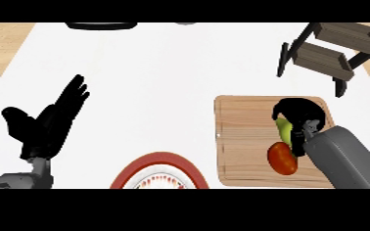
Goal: Pick the pear from the cutting board and place it in the tiered basket
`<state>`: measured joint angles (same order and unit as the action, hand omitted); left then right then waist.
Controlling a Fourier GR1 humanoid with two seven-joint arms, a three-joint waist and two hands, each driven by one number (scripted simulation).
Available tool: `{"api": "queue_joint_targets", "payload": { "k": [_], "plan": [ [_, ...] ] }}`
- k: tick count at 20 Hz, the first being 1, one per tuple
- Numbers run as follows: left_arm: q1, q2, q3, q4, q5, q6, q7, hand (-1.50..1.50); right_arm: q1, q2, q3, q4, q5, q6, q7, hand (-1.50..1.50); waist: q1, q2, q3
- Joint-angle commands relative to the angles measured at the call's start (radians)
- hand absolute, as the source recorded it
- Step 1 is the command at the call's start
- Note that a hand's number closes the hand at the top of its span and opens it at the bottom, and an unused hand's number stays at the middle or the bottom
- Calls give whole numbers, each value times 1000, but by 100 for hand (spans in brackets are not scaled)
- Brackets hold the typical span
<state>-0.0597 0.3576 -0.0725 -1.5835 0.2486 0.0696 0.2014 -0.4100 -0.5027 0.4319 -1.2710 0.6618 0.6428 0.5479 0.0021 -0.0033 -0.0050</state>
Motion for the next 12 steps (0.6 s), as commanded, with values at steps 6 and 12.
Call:
{"api": "queue_joint_targets", "payload": {
  "k": [6, 12],
  "plan": [
    [4, -37, 24, -8, -30, -20, 5, 0, 18, -42, 40, 7, 123, 44, -180, 150, 1, 3, 5],
    [-17, -35, 42, -25, -39, -32, 49, 0, 20, -36, 2, -9, 196, -97, -258, 150, -1, 3, 5]
  ]
}}
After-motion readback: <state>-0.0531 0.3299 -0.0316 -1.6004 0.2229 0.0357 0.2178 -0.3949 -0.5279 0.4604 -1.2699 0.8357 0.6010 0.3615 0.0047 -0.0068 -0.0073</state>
